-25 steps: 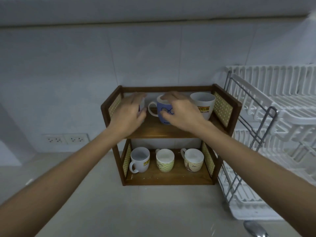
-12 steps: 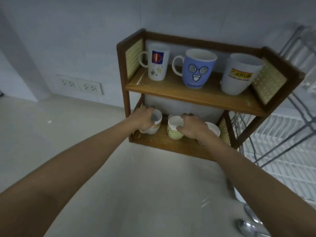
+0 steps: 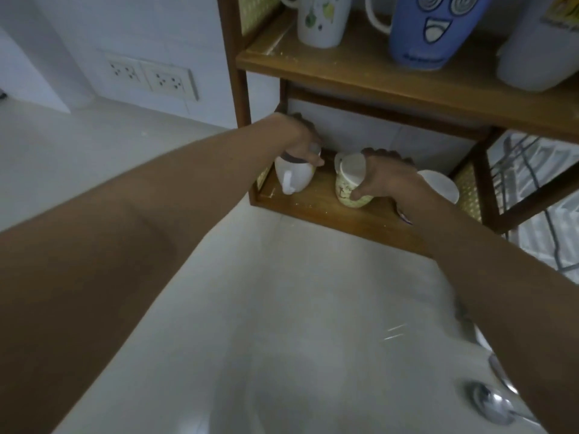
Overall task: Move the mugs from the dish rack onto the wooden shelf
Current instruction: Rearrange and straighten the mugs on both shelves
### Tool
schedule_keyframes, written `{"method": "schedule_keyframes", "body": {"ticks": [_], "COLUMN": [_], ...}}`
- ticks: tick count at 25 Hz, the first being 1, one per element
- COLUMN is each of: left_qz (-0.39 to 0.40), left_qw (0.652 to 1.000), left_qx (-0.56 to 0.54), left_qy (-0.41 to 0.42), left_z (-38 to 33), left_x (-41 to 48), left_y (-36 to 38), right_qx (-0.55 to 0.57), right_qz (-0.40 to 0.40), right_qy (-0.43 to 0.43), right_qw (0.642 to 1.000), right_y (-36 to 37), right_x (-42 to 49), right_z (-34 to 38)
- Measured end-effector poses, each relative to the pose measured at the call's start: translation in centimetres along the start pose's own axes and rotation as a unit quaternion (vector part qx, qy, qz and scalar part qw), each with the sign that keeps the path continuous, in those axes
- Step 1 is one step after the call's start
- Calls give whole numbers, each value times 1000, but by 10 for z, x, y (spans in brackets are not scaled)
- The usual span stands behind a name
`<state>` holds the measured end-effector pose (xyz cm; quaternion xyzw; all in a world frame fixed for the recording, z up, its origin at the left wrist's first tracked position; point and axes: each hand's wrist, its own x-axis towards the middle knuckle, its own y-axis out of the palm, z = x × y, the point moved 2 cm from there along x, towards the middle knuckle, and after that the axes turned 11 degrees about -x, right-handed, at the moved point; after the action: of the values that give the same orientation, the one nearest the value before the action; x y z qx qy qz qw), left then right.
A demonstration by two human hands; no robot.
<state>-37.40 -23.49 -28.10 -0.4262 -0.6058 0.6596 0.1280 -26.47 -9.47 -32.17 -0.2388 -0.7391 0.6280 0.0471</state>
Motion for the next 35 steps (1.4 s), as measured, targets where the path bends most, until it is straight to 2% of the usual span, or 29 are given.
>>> {"method": "schedule_keyframes", "body": {"ticks": [3,7,11,14,17,21,25,35], "left_qz": [10,43,10,35,50,-33,-11,-8], "left_qw": [996,992,999,988,982,997,998,996], "left_qx": [-55,-72,-39,-108,-136,-53,14,27], "left_qy": [-75,-90,-6,104,122,47,57,88], "left_z": [1,1,3,-1,-4,-4,-1,17], "left_x": [-2,-3,-1,2,5,12,15,14], "left_y": [-5,-5,2,5,9,11,2,11], "right_qx": [-31,-31,-41,-36,-31,8,45,64], "right_qz": [11,-8,-14,12,26,37,31,5], "right_qy": [-29,-37,-22,-23,-38,-54,-59,-91], "right_qw": [999,999,999,999,998,998,997,994], "right_y": [-4,-5,-5,-4,-3,1,-1,1], "right_x": [-2,-5,-6,-4,-3,-1,4,2], "right_z": [-6,-10,-8,-10,-16,-19,-24,-28]}}
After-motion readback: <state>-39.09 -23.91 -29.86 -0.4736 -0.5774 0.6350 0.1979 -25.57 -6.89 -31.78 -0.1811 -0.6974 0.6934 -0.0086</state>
